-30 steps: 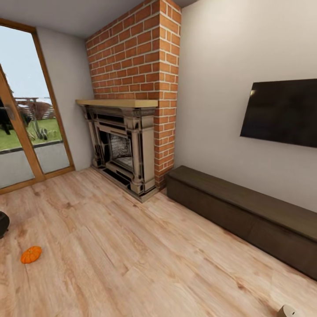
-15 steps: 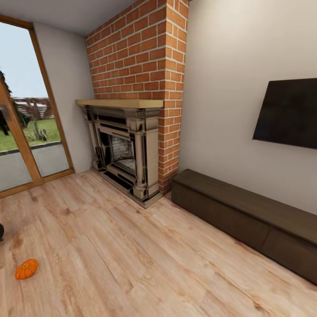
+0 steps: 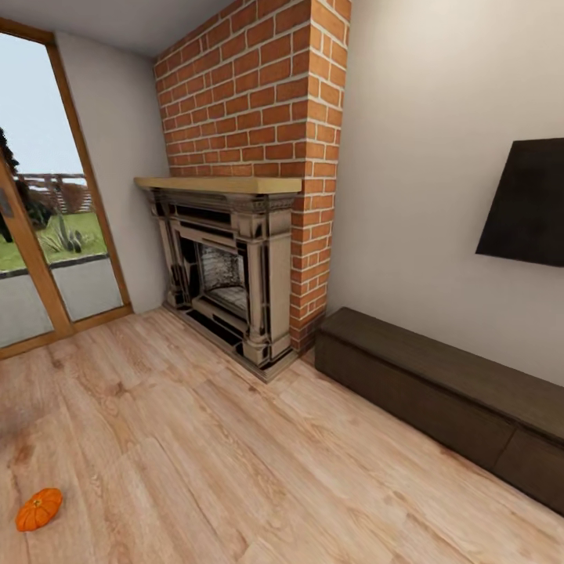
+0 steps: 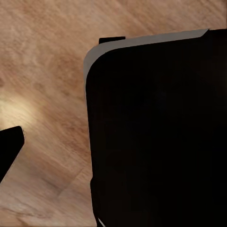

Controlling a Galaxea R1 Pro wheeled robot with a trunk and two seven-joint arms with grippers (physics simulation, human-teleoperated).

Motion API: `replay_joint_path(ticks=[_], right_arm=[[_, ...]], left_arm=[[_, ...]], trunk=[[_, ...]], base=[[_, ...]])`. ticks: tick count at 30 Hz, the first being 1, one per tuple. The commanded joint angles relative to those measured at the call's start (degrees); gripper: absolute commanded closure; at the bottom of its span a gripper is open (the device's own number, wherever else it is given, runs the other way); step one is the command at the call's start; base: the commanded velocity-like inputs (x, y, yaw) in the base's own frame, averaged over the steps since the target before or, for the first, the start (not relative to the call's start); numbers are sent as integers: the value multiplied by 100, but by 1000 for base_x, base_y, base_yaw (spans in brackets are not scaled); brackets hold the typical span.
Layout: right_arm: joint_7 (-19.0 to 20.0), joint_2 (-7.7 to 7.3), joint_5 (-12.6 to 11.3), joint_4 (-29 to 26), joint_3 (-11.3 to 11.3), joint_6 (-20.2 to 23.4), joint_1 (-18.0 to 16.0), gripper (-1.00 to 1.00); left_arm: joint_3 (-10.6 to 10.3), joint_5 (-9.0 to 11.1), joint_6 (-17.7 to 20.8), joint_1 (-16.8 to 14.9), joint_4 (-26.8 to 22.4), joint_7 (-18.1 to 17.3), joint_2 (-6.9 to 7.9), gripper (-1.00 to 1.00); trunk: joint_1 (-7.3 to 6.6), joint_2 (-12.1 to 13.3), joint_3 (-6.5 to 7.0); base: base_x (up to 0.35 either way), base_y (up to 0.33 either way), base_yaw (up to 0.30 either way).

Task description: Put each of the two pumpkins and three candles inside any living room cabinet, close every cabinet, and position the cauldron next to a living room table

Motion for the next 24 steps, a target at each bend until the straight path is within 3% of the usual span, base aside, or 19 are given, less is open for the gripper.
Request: replay_joint_path(ticks=[1, 18, 24], right_arm=[[2, 0, 3, 2, -3, 2, -3, -100], [2, 0, 3, 2, -3, 2, -3, -100], [2, 0, 3, 2, -3, 2, -3, -100]], left_arm=[[-24, -6, -19, -3, 6, -2, 1, -100], [-28, -8, -32, -3, -7, 12, -19, -100], [-31, -11, -36, 3, -7, 31, -17, -100]], trunk=[[3, -2, -5], [3, -2, -5], [3, -2, -5]], base=[[312, 182, 0], [312, 178, 0], [291, -1, 0]])
